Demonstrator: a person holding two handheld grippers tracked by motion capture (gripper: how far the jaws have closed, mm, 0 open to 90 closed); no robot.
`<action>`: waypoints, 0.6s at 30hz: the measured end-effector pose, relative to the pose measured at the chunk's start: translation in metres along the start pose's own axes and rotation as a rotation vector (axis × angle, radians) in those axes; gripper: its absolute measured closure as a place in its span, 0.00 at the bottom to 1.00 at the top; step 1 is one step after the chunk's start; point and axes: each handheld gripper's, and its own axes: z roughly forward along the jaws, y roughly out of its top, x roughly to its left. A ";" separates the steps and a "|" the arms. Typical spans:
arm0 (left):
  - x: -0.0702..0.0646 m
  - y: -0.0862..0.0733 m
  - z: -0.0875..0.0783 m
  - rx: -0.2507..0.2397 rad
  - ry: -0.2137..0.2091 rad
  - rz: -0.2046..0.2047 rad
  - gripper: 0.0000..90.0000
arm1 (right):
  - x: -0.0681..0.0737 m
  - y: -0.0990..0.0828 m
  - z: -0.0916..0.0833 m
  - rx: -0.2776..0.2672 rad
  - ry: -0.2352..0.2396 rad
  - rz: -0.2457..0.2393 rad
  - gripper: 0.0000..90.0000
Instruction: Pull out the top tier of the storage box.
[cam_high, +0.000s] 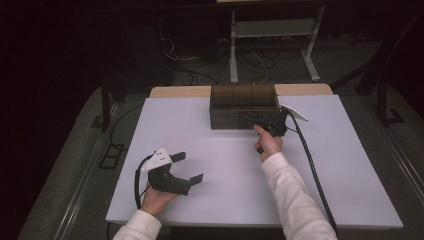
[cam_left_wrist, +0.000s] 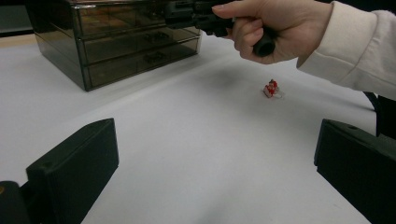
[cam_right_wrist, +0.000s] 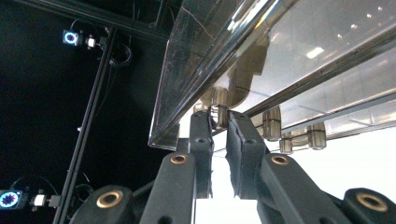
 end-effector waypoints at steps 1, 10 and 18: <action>0.000 0.000 0.000 0.000 0.000 0.002 0.00 | 0.001 -0.001 0.000 -0.006 -0.007 0.007 0.89; 0.000 0.000 0.000 0.001 0.001 0.002 0.00 | 0.003 -0.001 0.000 -0.011 -0.020 0.027 0.89; -0.001 0.000 0.000 -0.002 0.002 0.007 0.00 | 0.004 -0.001 -0.001 -0.005 -0.022 0.030 0.89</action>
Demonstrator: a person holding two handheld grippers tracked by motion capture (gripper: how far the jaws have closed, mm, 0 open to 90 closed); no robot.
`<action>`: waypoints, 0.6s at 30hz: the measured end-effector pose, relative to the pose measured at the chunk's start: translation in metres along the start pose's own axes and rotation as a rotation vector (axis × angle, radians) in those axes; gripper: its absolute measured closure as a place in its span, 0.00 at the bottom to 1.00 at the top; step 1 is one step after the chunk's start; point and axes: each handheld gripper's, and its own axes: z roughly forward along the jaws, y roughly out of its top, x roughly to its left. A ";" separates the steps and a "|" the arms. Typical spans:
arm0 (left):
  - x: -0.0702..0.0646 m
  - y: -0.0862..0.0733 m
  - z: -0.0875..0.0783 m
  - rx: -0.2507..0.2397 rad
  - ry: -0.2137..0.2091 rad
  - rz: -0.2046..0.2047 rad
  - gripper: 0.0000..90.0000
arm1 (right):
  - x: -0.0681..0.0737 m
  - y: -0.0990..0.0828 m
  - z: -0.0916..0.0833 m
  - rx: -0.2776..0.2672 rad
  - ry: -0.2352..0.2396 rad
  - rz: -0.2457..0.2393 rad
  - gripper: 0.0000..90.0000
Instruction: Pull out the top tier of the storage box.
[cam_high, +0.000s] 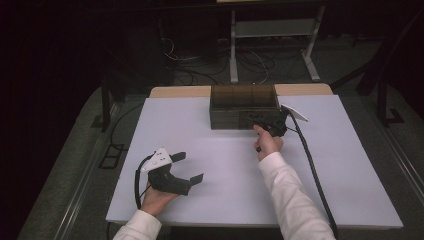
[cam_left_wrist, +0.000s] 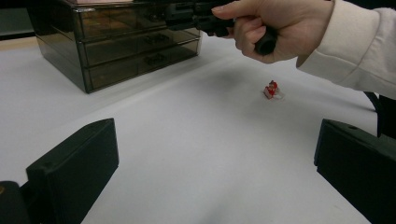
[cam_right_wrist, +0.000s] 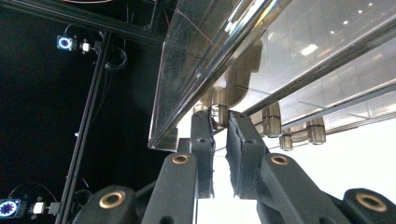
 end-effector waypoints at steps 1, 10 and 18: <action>0.000 0.000 0.000 0.000 0.000 -0.001 0.00 | 0.000 0.000 0.000 0.000 0.000 -0.001 0.89; 0.000 0.000 0.000 0.002 -0.002 0.000 0.00 | 0.001 -0.003 -0.003 0.004 -0.008 -0.017 0.89; 0.000 -0.001 0.000 -0.002 -0.002 -0.008 0.00 | 0.001 -0.007 -0.007 0.013 -0.008 -0.023 0.89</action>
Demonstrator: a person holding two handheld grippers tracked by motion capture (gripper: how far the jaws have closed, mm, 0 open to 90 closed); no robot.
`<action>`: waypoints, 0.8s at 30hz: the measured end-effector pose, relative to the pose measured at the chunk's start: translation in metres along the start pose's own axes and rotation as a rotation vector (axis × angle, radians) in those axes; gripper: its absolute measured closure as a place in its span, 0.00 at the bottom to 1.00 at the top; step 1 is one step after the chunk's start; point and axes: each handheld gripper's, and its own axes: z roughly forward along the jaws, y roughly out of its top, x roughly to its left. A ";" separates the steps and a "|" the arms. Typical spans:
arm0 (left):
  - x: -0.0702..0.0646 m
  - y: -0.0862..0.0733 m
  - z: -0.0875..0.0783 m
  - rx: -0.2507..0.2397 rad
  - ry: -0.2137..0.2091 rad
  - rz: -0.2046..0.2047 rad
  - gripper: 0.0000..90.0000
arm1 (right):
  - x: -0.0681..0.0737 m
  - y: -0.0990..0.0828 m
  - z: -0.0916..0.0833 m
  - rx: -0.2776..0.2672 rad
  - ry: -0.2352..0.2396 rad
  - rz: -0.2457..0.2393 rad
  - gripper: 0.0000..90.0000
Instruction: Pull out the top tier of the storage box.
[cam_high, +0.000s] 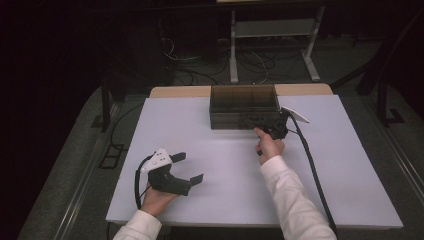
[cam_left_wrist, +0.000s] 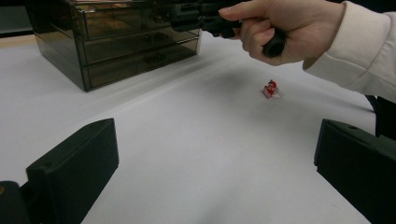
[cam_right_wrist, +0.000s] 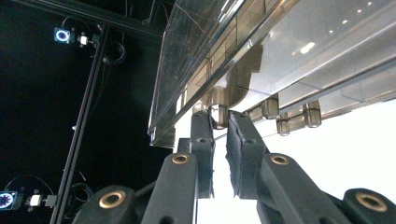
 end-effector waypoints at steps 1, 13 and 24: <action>0.000 0.000 0.000 0.000 0.000 0.001 0.00 | 0.000 -0.001 0.000 -0.002 0.001 0.001 0.89; 0.000 -0.001 -0.002 -0.003 0.005 -0.006 0.00 | 0.000 -0.005 -0.003 -0.002 -0.001 -0.004 0.89; 0.000 -0.001 -0.002 -0.005 0.007 -0.008 0.00 | 0.000 -0.009 -0.006 -0.004 -0.001 -0.009 0.89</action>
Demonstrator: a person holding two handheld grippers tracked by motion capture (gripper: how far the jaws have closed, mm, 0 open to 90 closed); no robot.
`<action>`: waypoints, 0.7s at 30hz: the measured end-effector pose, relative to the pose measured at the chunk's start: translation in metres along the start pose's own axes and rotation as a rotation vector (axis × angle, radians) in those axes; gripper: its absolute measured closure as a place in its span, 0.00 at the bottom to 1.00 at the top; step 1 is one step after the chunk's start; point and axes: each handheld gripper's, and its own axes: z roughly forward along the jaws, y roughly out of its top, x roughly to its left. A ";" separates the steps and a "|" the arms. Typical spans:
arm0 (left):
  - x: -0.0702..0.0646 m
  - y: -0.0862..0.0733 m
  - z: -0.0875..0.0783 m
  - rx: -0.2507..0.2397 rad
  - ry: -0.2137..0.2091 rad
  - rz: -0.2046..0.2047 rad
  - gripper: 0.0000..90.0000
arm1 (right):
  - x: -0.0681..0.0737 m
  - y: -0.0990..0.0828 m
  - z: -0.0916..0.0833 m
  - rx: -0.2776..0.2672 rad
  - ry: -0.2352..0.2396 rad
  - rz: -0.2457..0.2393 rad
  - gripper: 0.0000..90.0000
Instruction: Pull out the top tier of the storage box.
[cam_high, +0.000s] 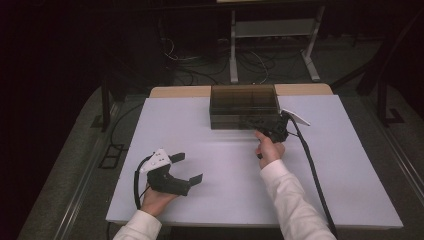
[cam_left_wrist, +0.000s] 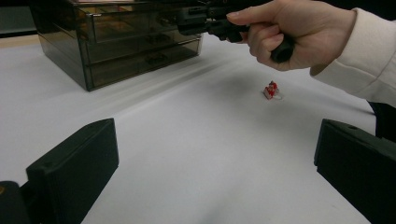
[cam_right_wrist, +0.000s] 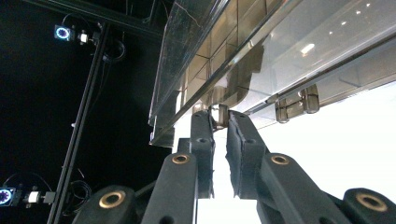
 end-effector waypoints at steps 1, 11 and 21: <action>0.000 0.000 0.000 0.000 0.000 0.000 0.00 | 0.000 0.000 0.000 0.000 0.000 0.000 0.89; 0.000 0.000 0.000 0.001 -0.001 0.001 0.00 | -0.002 -0.003 0.000 0.003 0.017 0.012 0.90; 0.000 0.000 0.000 0.000 0.000 0.000 0.00 | 0.001 -0.006 -0.001 -0.008 -0.005 -0.006 0.88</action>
